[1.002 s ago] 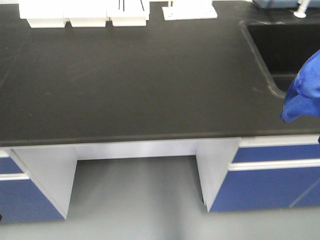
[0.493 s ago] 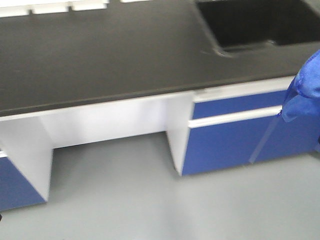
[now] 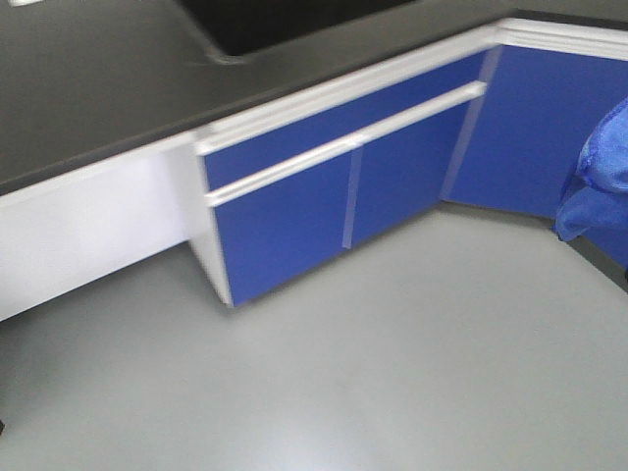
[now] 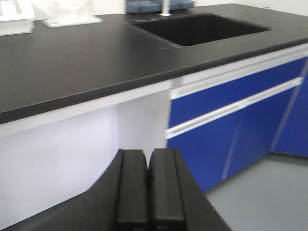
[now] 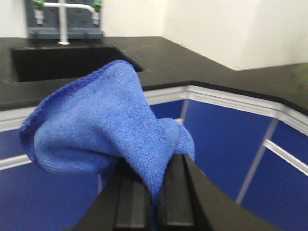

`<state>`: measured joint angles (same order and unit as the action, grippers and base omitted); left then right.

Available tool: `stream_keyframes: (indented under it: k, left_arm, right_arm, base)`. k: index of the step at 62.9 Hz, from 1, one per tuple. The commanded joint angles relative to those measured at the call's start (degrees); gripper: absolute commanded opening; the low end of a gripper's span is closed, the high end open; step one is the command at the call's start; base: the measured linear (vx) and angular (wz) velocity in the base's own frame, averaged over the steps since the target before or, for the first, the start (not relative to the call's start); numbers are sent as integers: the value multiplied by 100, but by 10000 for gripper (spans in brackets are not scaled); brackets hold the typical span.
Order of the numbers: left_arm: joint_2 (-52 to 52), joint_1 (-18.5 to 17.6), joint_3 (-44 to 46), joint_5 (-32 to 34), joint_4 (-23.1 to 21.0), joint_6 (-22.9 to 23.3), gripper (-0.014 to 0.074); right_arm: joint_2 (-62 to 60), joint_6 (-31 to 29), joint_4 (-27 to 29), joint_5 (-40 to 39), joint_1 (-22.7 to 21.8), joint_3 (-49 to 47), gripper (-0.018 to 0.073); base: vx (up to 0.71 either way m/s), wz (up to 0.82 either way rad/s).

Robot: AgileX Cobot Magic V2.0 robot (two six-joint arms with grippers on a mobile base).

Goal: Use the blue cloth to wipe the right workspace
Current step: 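Drive the base to the other bench holding the cloth in the right gripper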

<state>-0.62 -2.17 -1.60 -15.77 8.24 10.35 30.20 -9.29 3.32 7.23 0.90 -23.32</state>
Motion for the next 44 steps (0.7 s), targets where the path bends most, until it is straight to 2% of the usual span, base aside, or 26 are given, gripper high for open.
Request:
stream_keyframes:
  k: [1, 44]
  left_arm:
    - [-86, -25, -174, 476, 6, 49, -6]
    - [-86, -25, -174, 476, 6, 49, -6]
  right_arm:
    - [21, -57, -2, -505, -10, -180, -4]
    - [21, -57, -2, -505, -10, -180, -4]
  base:
    - [-22, -68]
    - [-19, -66]
